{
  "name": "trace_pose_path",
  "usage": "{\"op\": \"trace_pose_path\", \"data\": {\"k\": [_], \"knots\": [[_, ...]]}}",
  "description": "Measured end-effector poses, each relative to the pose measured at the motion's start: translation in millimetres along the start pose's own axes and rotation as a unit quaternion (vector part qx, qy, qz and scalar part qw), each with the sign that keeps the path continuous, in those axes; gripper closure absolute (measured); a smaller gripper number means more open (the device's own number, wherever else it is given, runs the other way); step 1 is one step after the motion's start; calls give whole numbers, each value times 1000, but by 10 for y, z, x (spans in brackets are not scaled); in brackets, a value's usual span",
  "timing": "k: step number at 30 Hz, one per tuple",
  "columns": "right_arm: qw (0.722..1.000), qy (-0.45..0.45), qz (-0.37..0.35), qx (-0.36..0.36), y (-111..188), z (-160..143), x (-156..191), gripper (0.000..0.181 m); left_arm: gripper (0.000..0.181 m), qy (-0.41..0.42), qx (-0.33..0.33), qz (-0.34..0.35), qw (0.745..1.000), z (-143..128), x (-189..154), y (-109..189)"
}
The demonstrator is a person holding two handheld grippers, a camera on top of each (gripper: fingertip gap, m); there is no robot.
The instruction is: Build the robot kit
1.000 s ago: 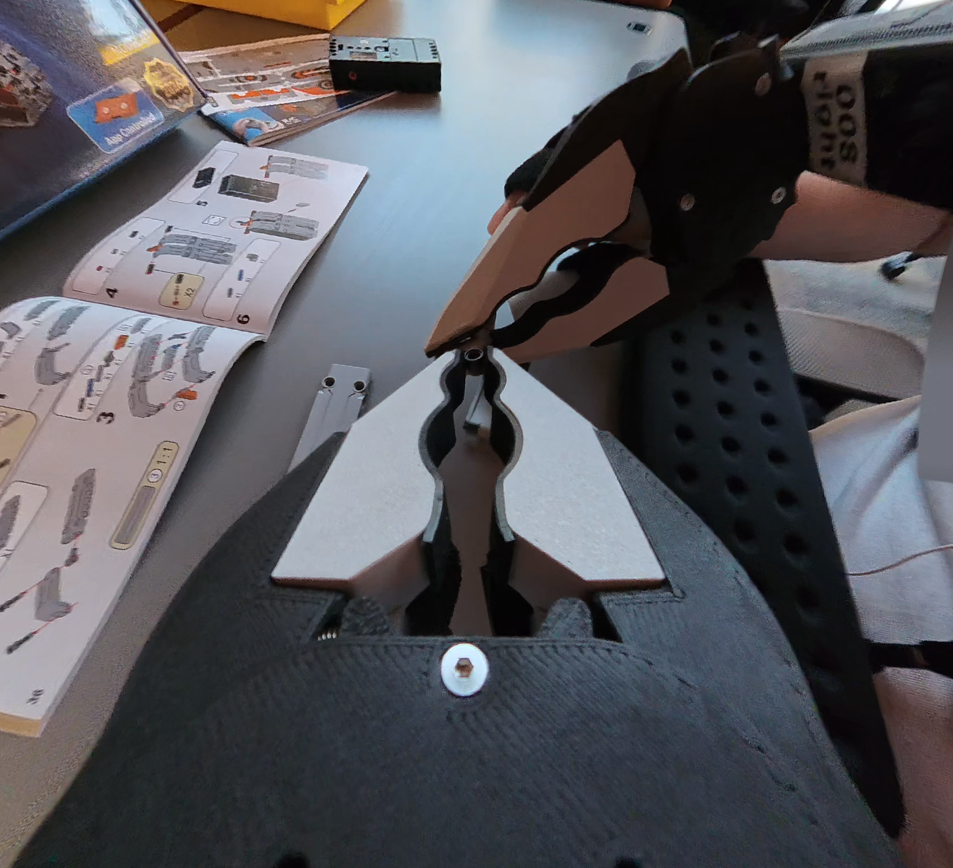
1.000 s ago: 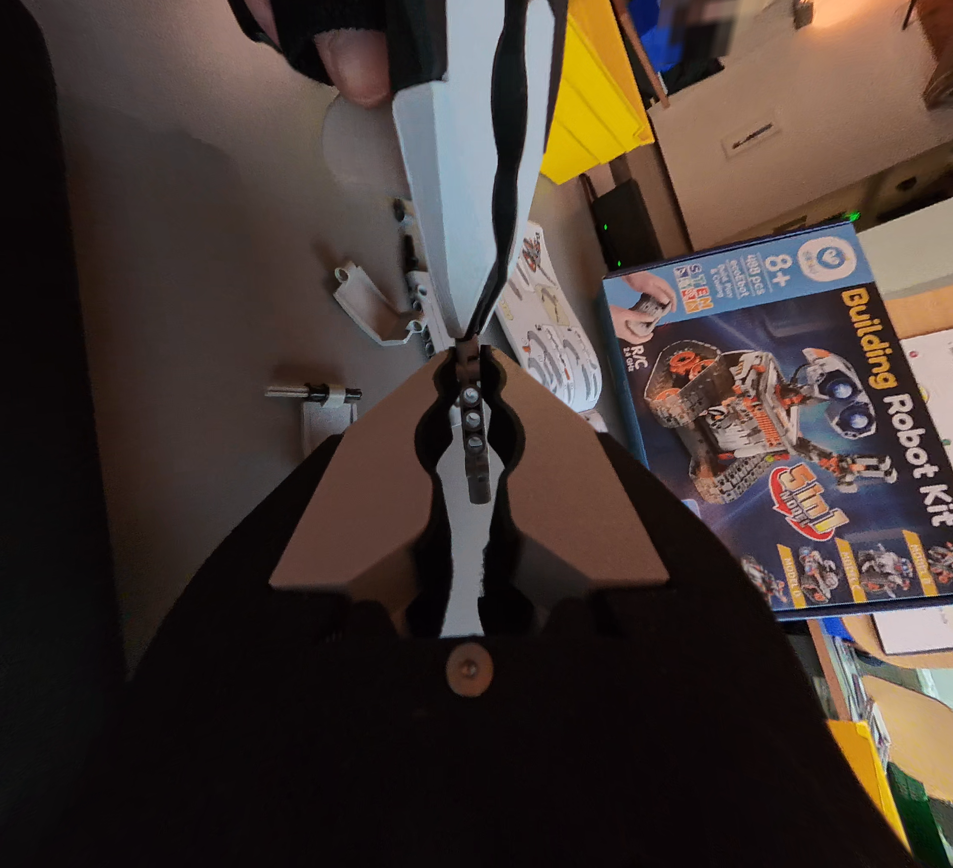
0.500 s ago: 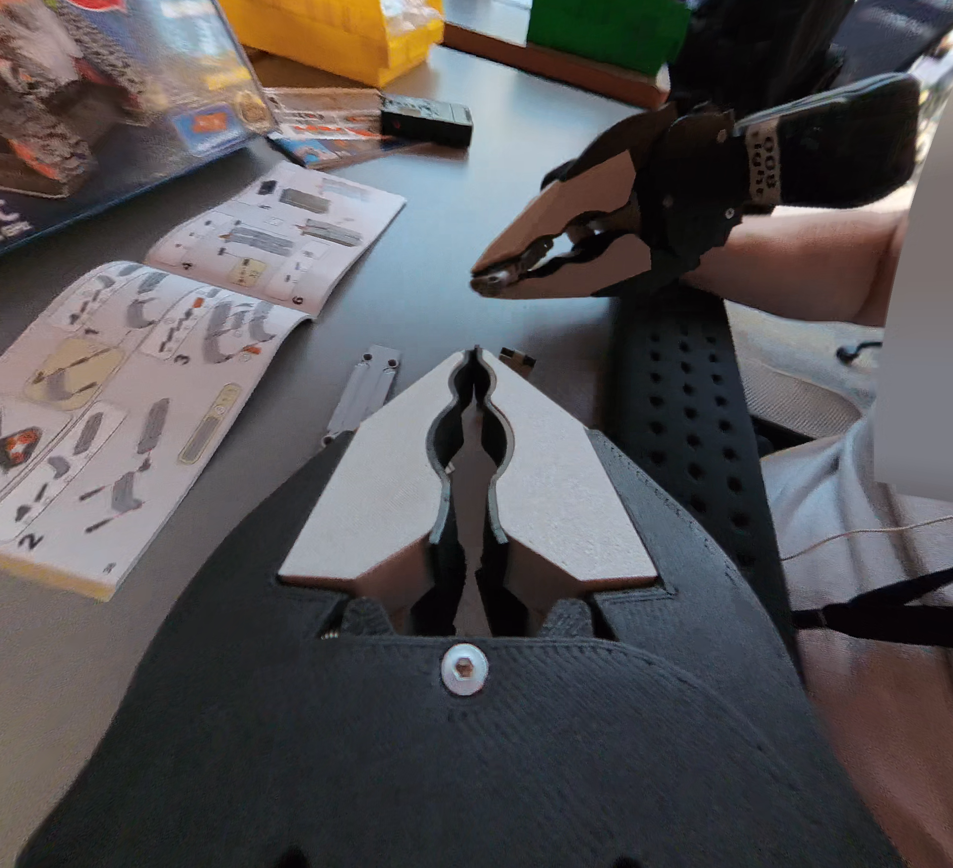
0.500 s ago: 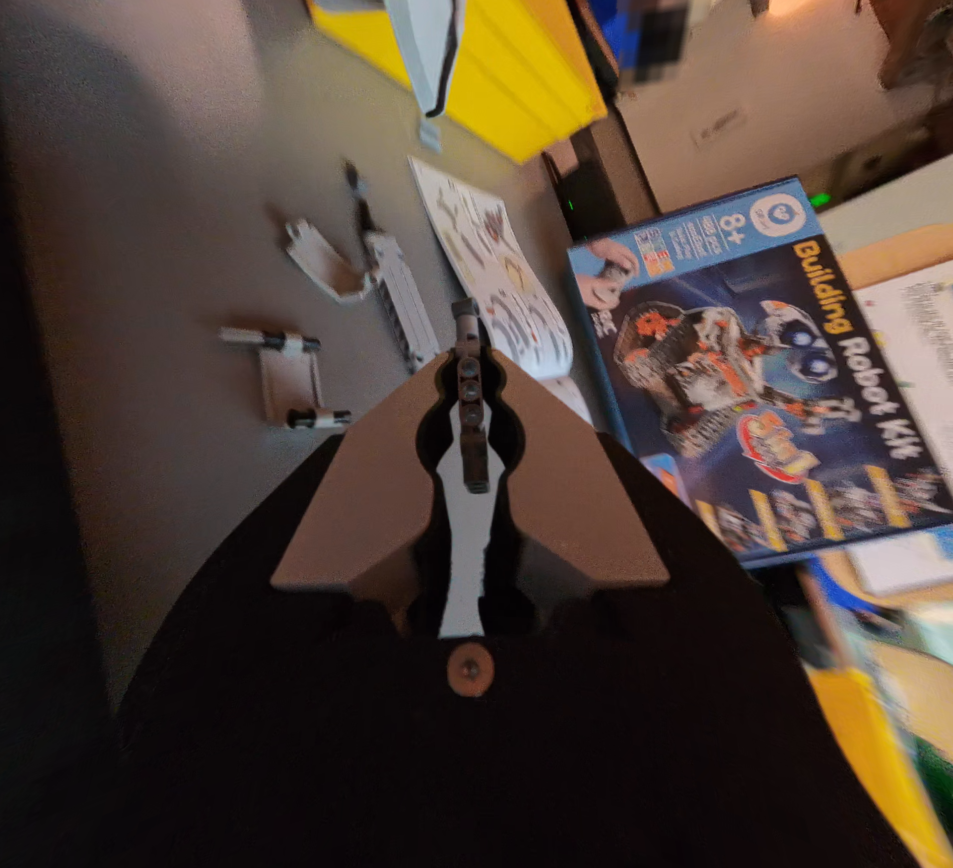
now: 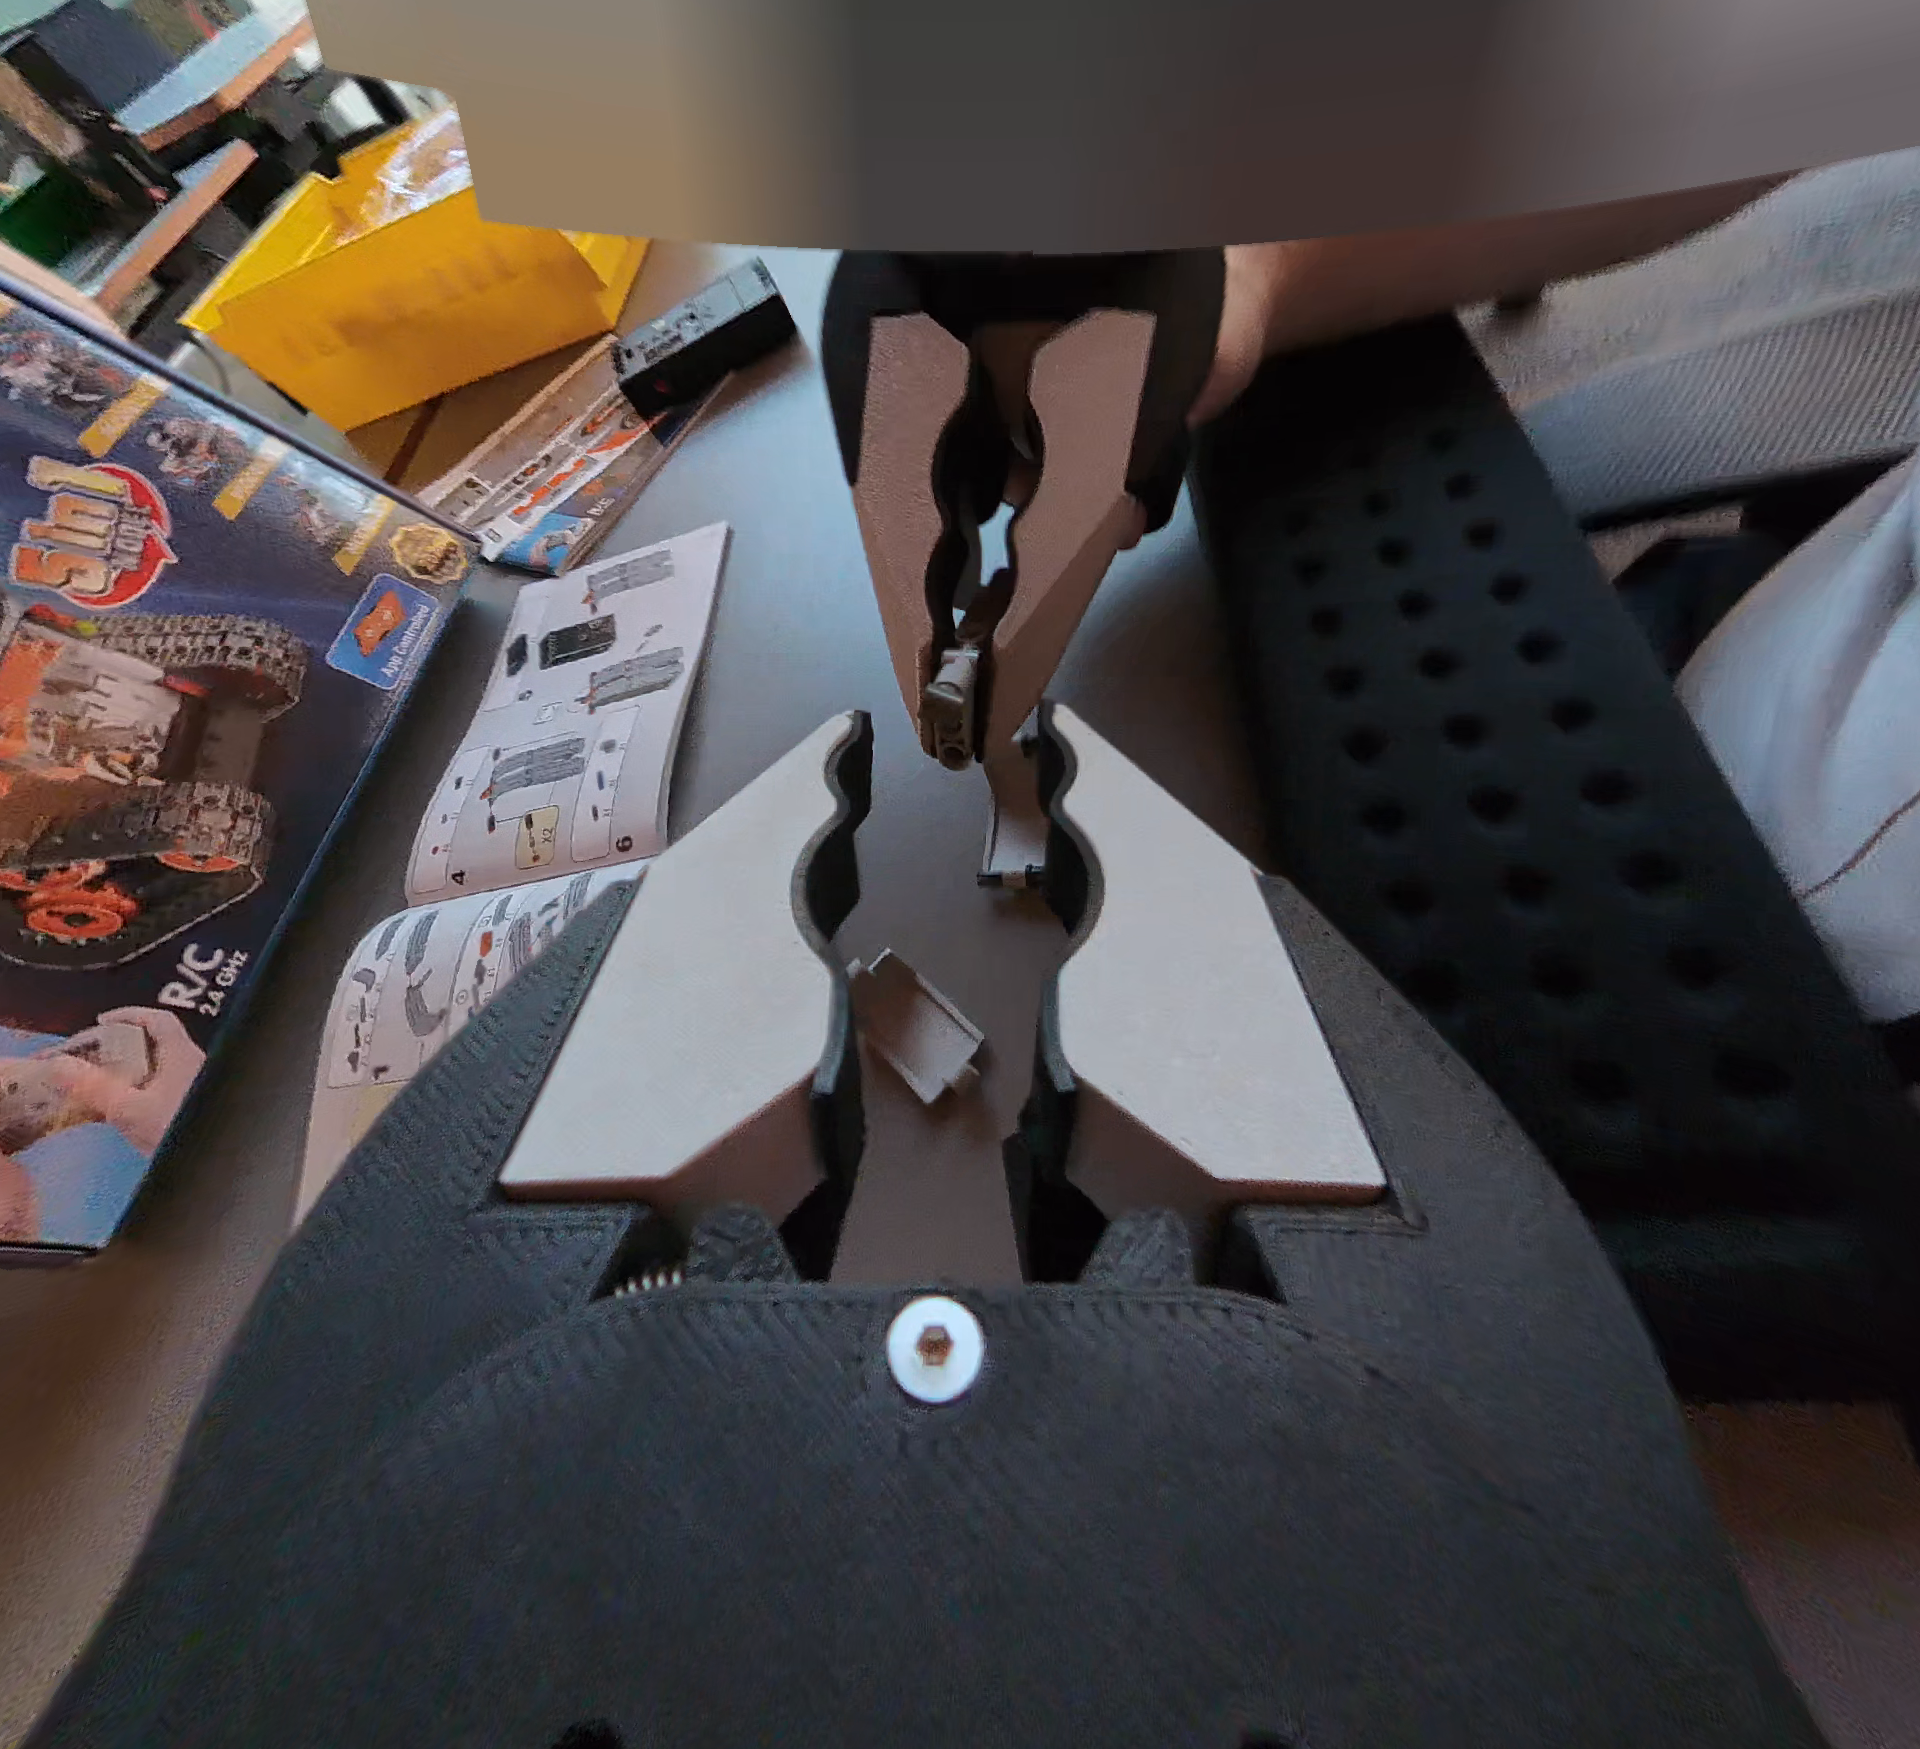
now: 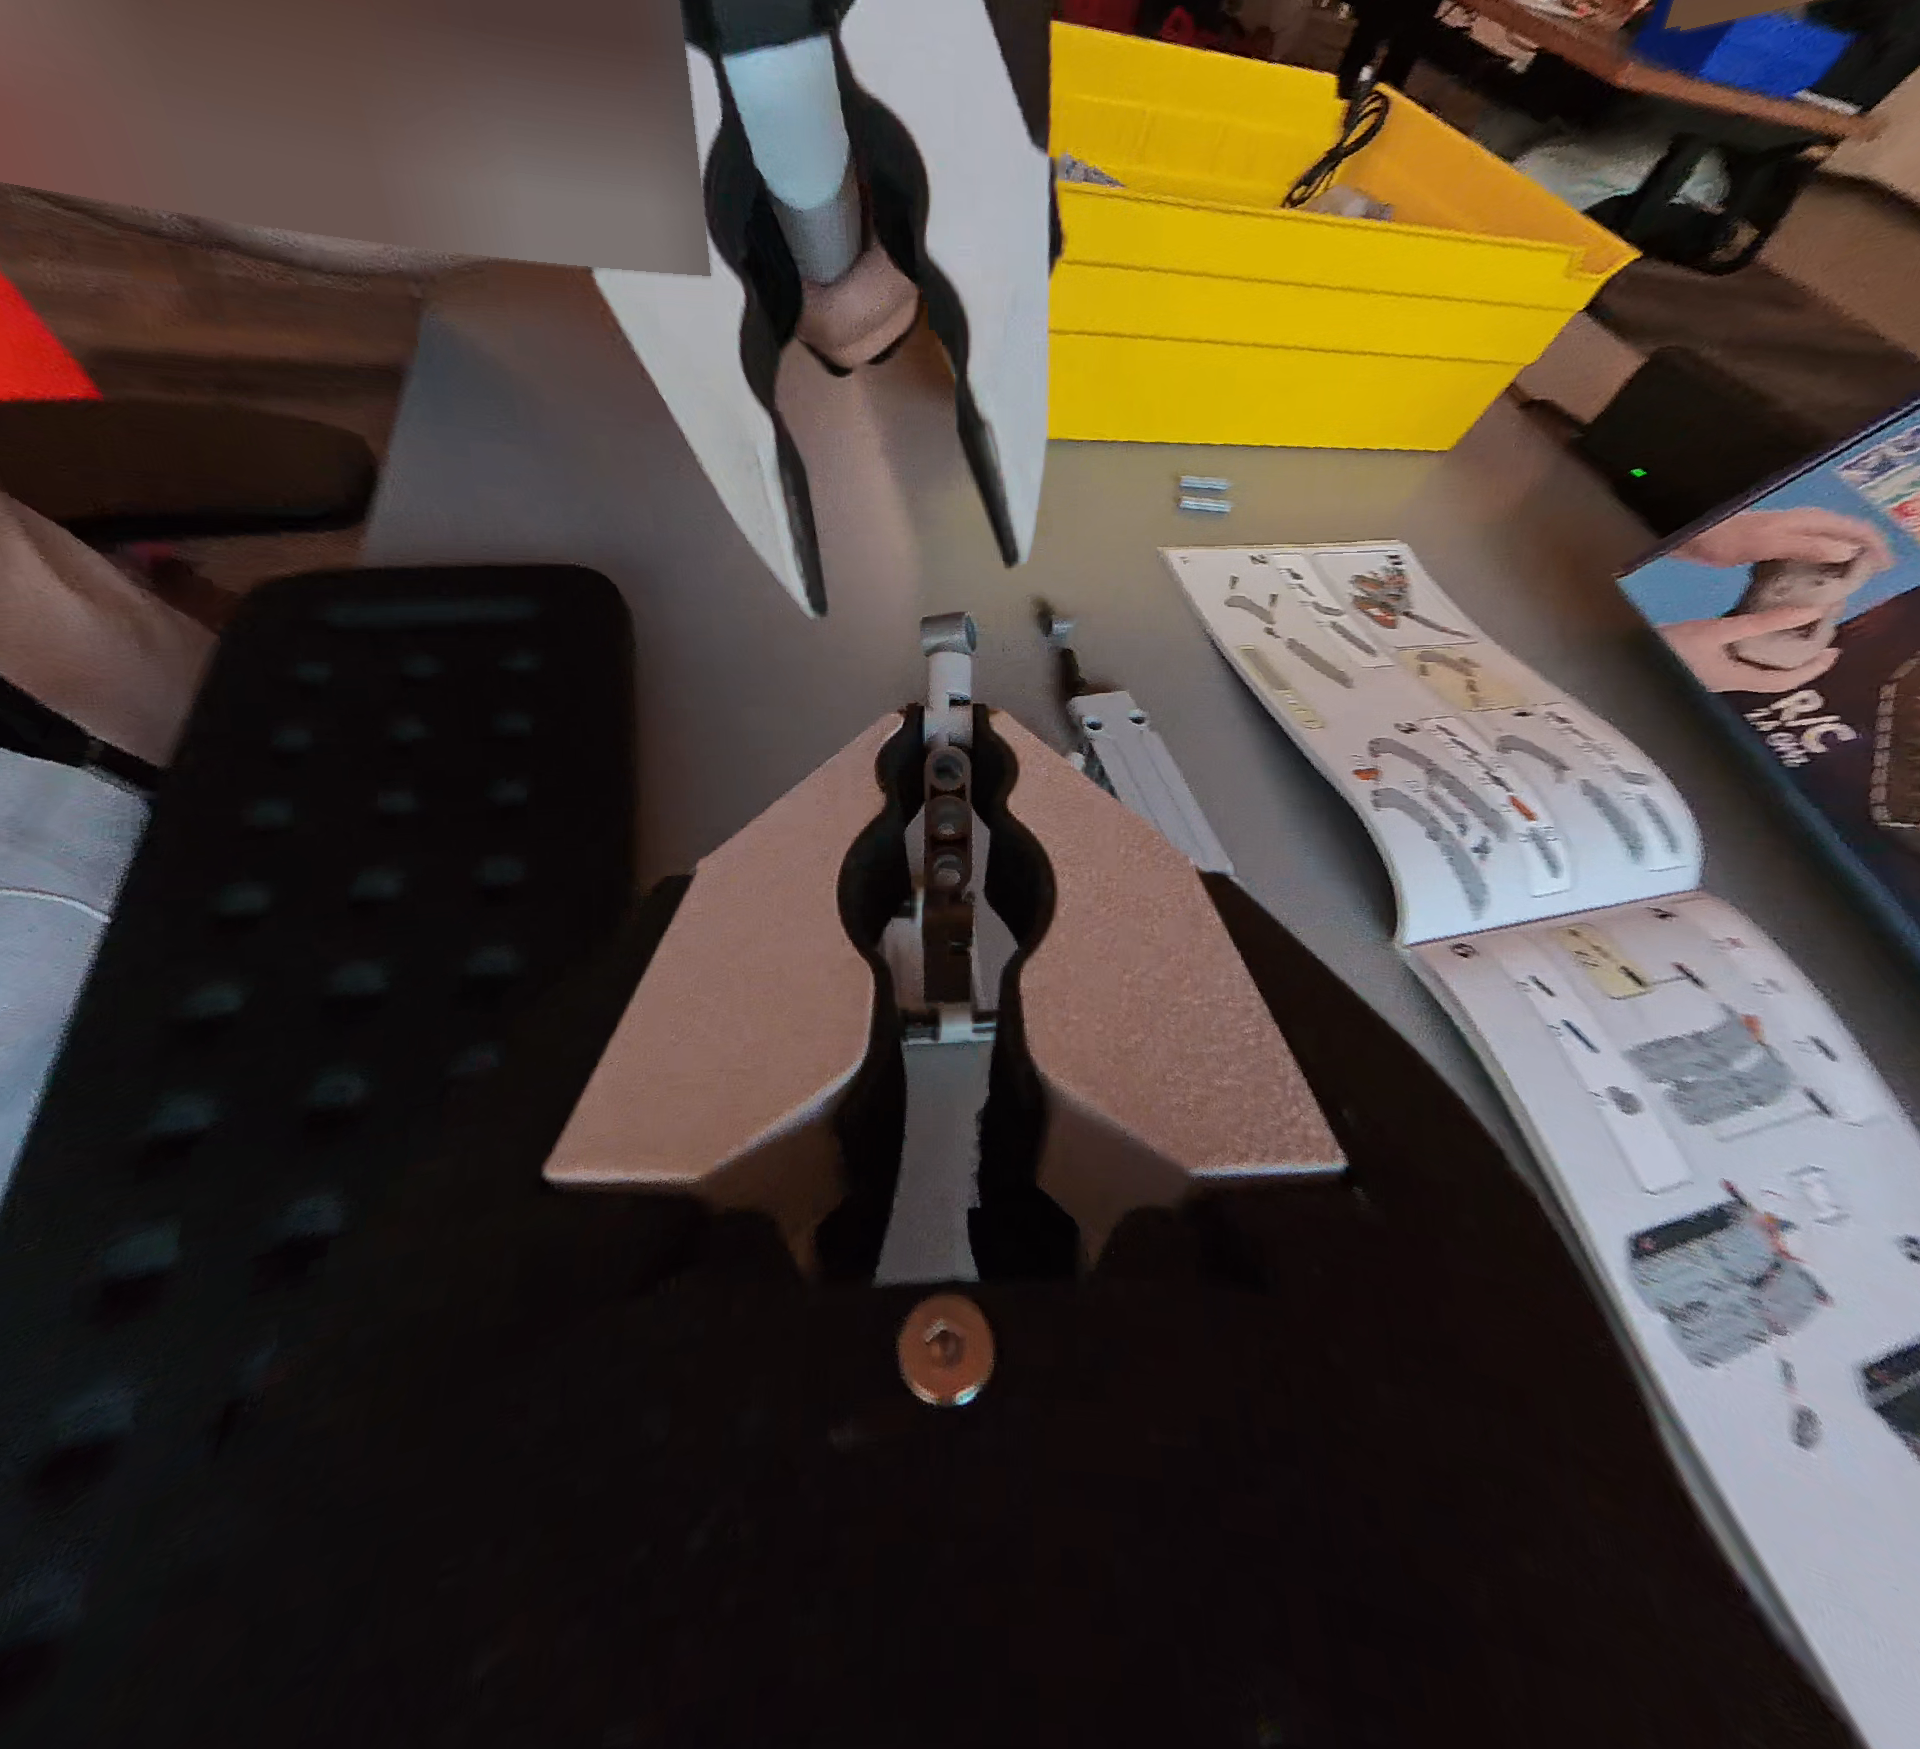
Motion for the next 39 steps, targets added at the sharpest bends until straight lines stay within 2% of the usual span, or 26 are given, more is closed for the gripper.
{"op": "trace_pose_path", "data": {"k": [4,8,11,16,21,26,30,39], "knots": [[998,-37,49,-4,-37,-24,24,174,168,-85,43,-16,995,1,-31,-104],[997,-46,67,4,-53,-64,34,174,173,-121,64,-44,990,1,-95,-173],[996,-44,80,18,-72,-111,48,174,174,-110,81,-63,989,-15,-118,-206],[996,39,49,65,-134,-101,105,174,174,-82,109,-83,987,-61,-115,-228],[994,40,73,74,-127,-98,129,174,174,-42,109,-98,988,-74,-125,-216],[993,35,85,76,-134,-126,159,174,174,-37,112,-97,988,-100,-181,-227],[990,45,78,105,-181,-108,187,174,175,-28,123,-102,987,-123,-176,-245],[989,90,99,62,-75,-71,299,173,174,-60,101,-85,989,-22,-282,-158]]}}
Point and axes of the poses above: each gripper's, where its closed fingertips meet, y back along the fingers, z out of its top, x = y × z across the jaws, the point moved 8 cm from there along y, back along the fingers, and after that the axes turned 6 degrees about z, right-handed, at the moved point
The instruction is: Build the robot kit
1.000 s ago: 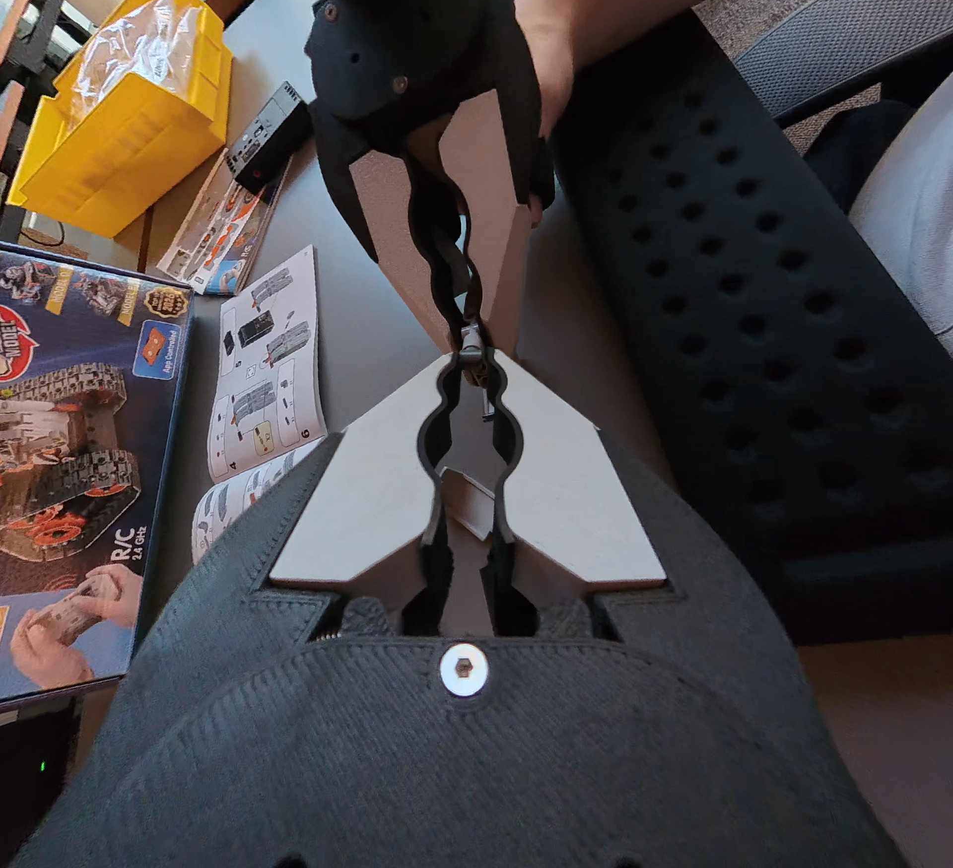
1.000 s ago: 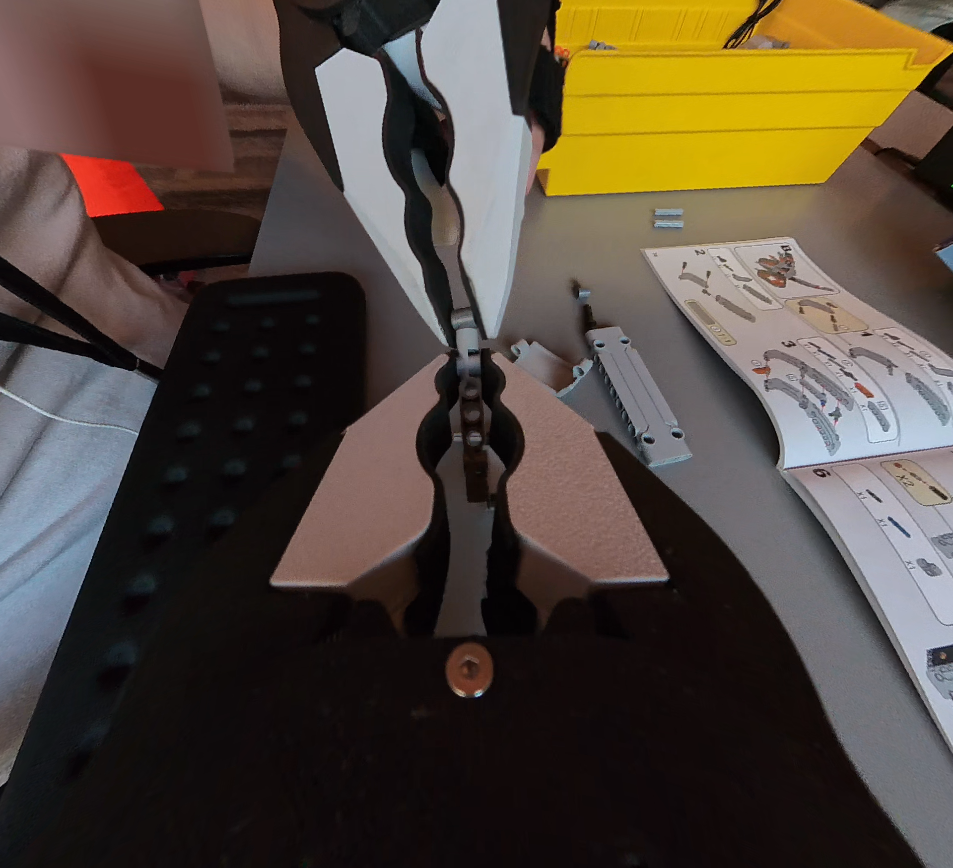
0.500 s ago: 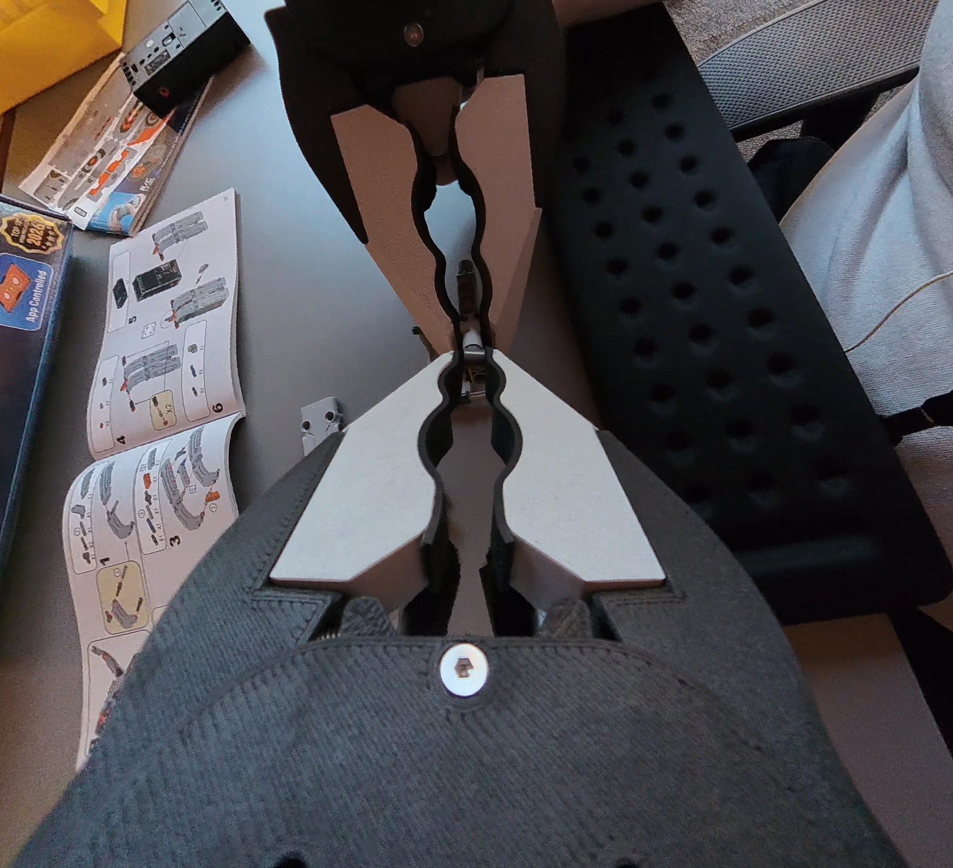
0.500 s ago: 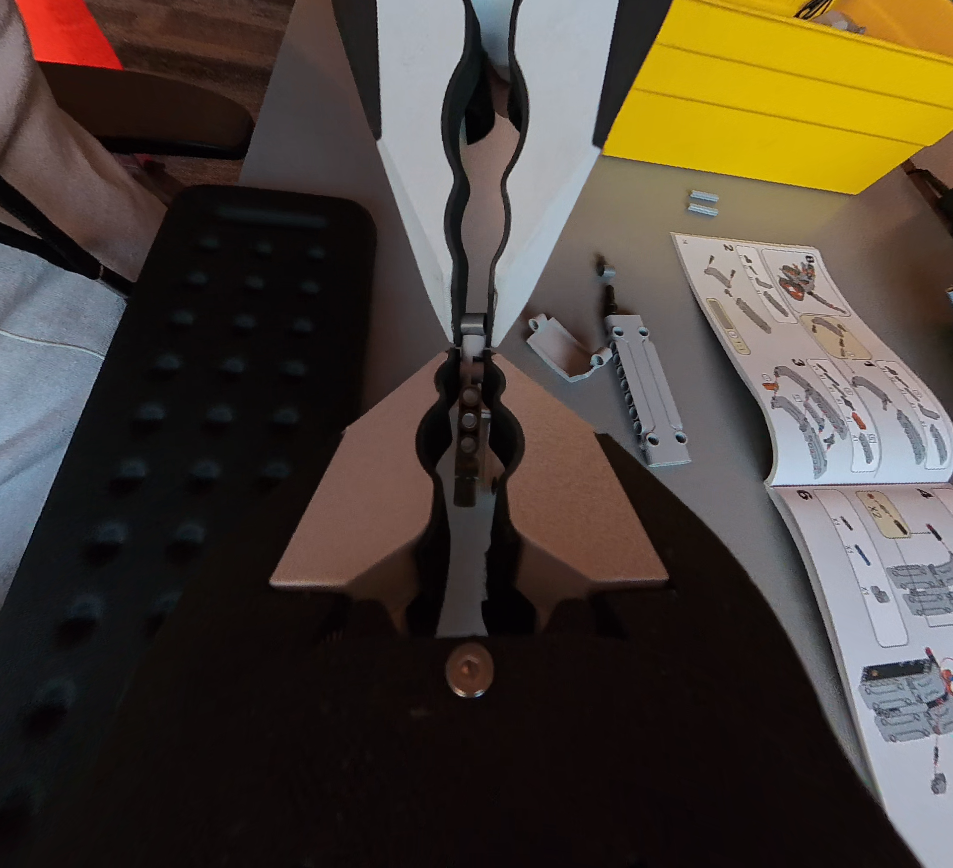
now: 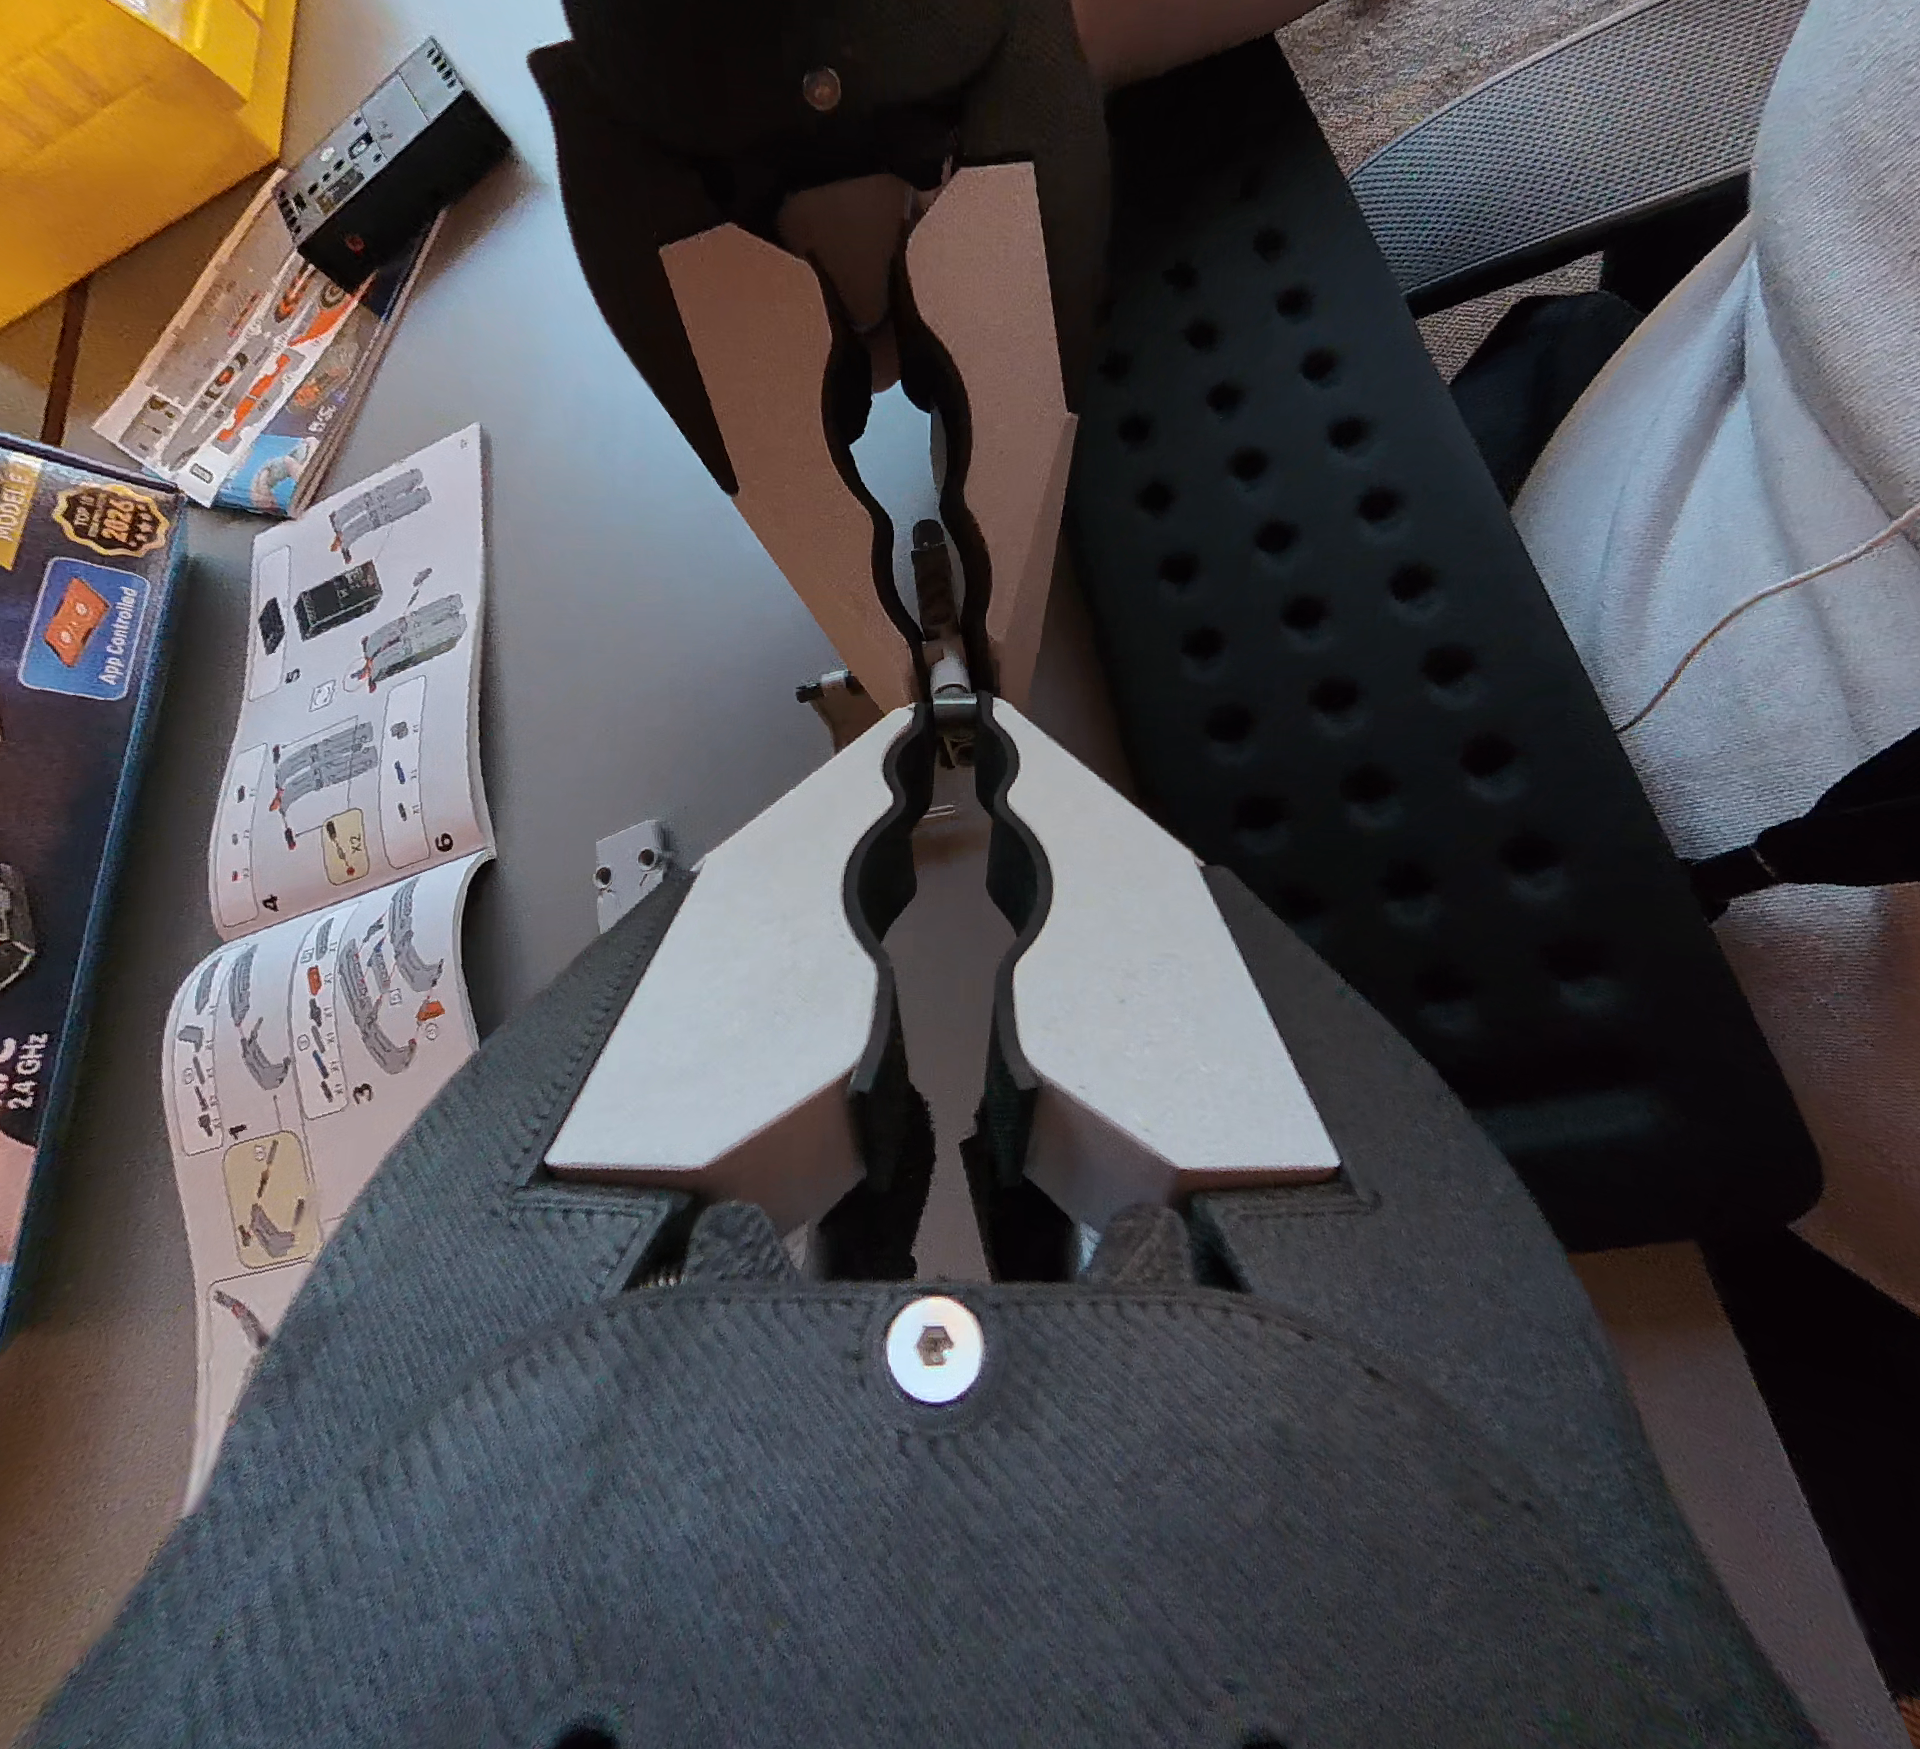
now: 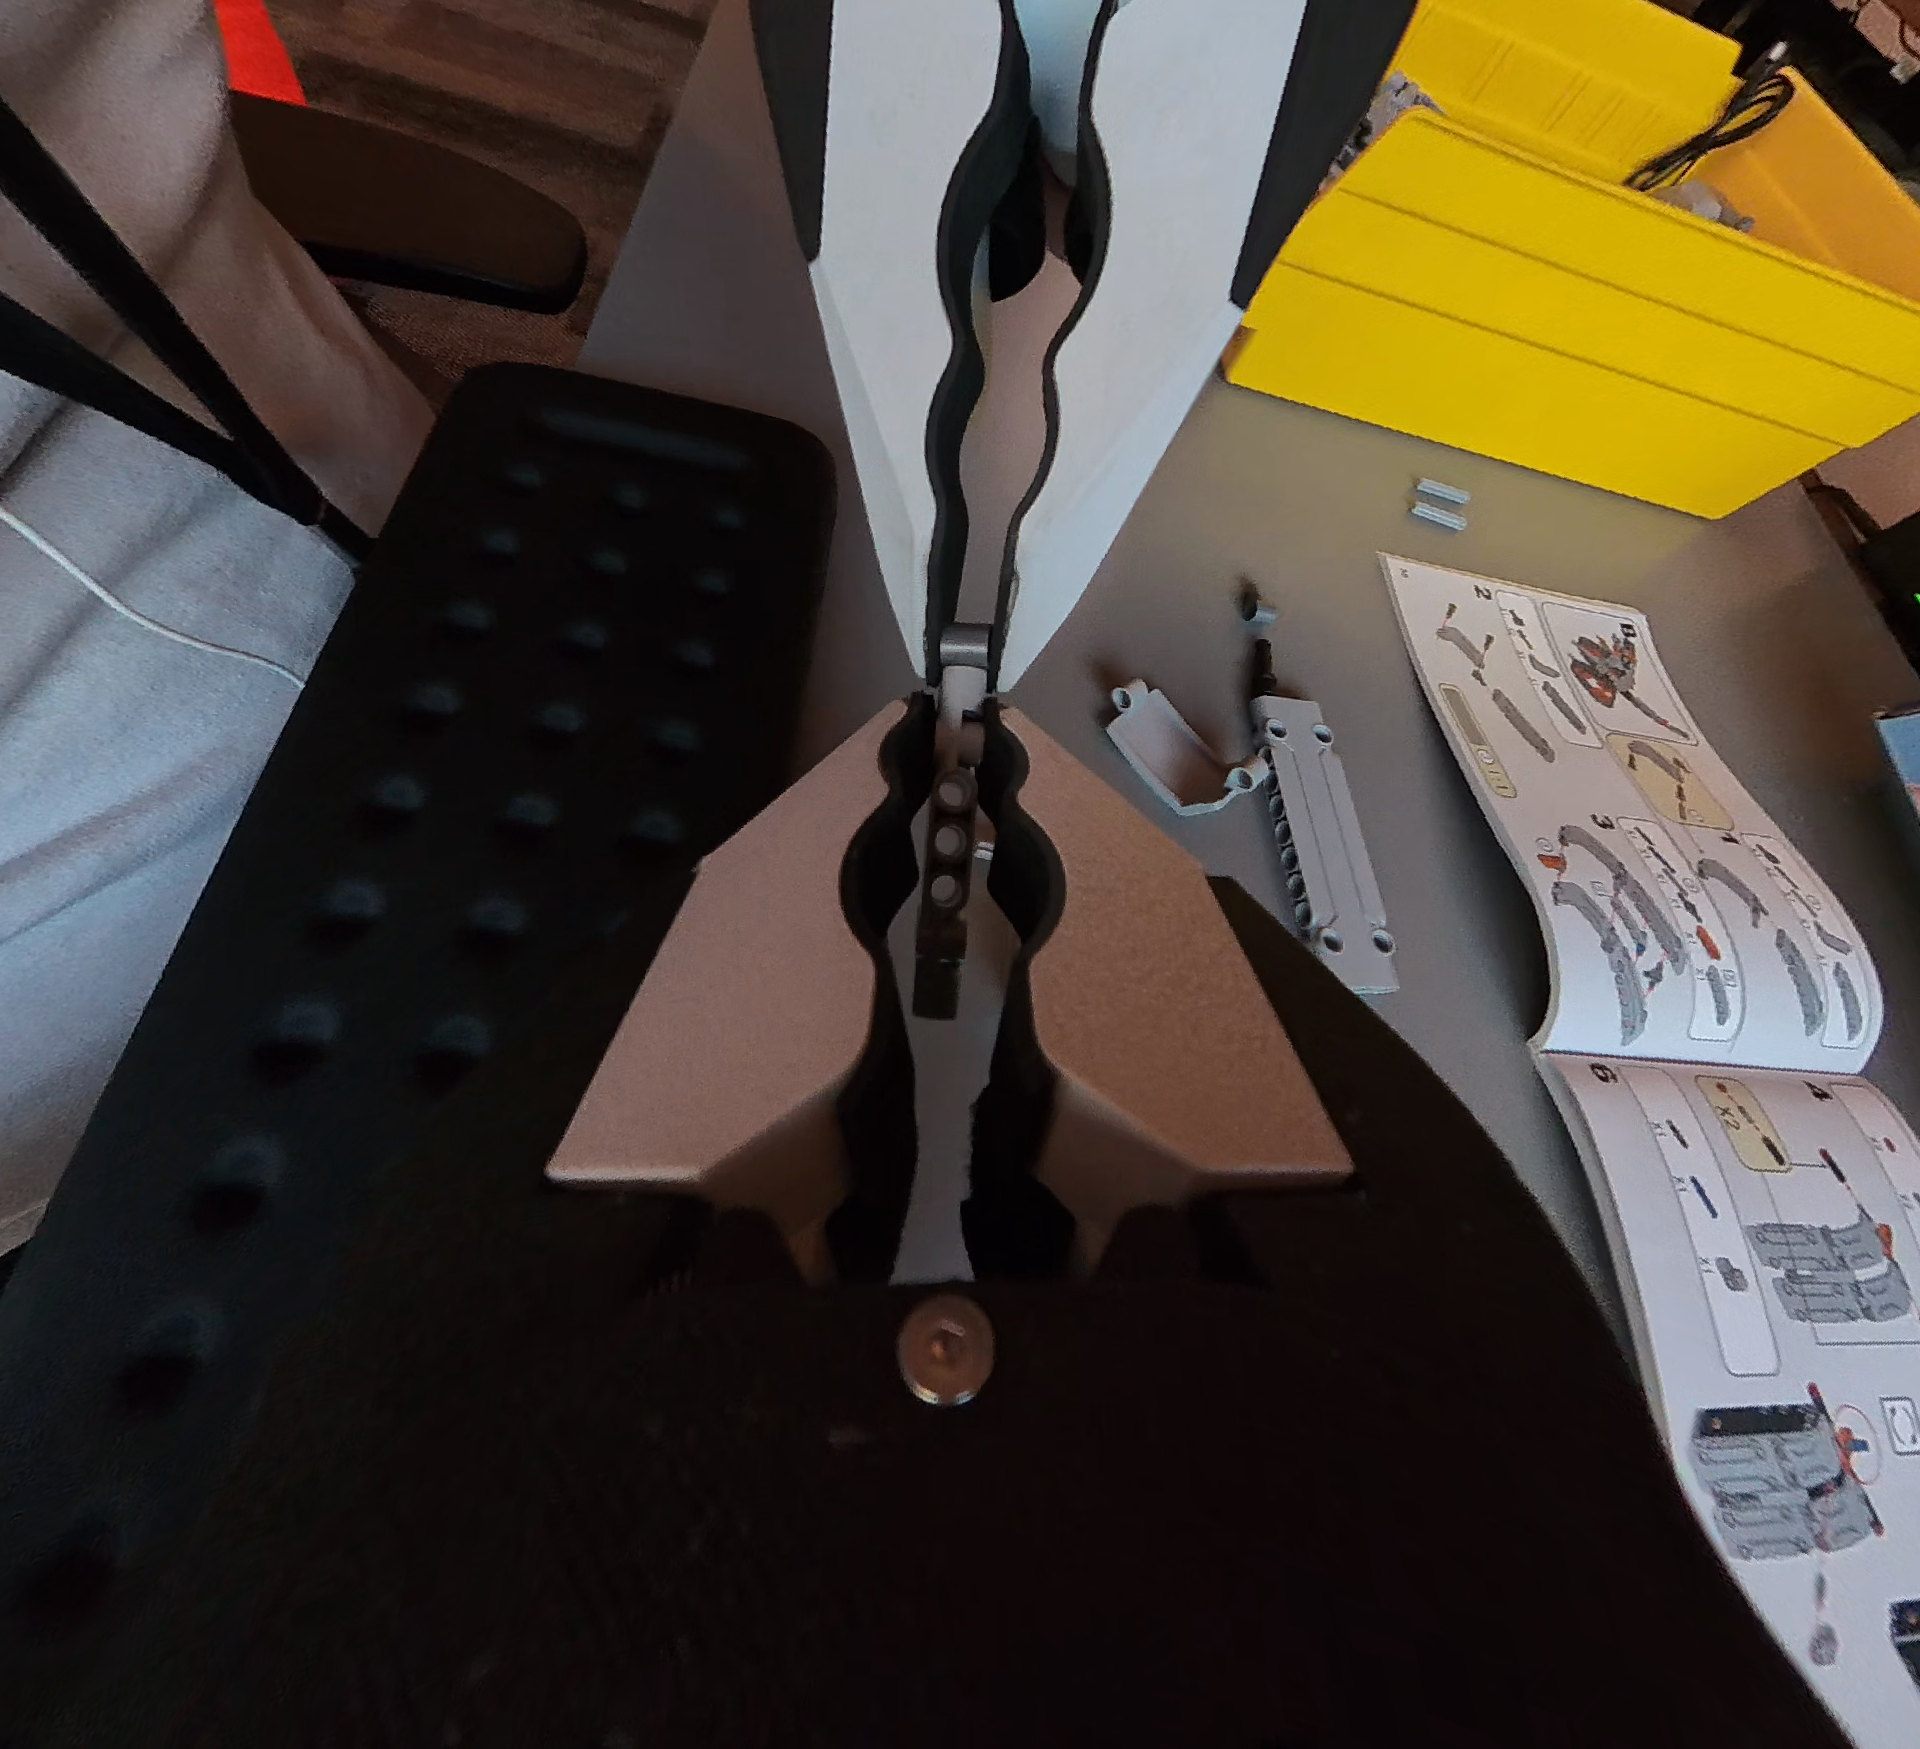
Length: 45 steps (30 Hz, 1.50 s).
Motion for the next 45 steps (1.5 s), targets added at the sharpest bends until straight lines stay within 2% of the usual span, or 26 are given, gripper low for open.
{"op": "trace_pose_path", "data": {"k": [13,14,15,16,17,19,21,23,25,29,32,34,36,43,45], "knots": [[997,-11,17,-68,97,46,93,173,175,52,-37,9,998,82,-121,228],[998,-17,9,-58,114,15,78,174,181,53,-35,11,998,71,-123,258],[1000,-14,-14,3,188,-168,39,173,181,61,-27,43,997,8,-51,354],[999,-41,-21,-24,325,-248,24,174,181,88,-48,87,991,-75,92,555],[994,-75,-17,-74,445,-210,18,175,181,140,-69,98,983,-168,228,769],[992,-60,-38,-103,466,-128,14,174,181,214,-85,61,971,-324,317,953],[992,-55,-35,-110,385,-36,-28,174,181,236,-121,29,964,-305,235,877],[991,-58,-26,-117,352,43,-73,174,160,216,-117,43,969,-234,165,682],[989,-89,-2,-122,302,62,-91,174,157,175,-131,54,974,-86,87,505],[987,-116,16,-108,229,20,-74,174,162,96,-134,76,983,93,52,285],[985,-127,21,-113,214,17,-79,174,170,95,-139,47,985,112,74,184],[984,-134,25,-116,212,11,-90,174,167,89,-126,27,988,93,68,128],[983,-137,30,-115,206,-2,-96,174,175,91,-131,27,987,90,77,106],[982,-151,39,-109,148,0,-93,174,175,91,-120,10,989,53,91,37],[986,-139,31,-86,132,-3,-88,175,175,88,-116,5,989,37,85,19]]}}
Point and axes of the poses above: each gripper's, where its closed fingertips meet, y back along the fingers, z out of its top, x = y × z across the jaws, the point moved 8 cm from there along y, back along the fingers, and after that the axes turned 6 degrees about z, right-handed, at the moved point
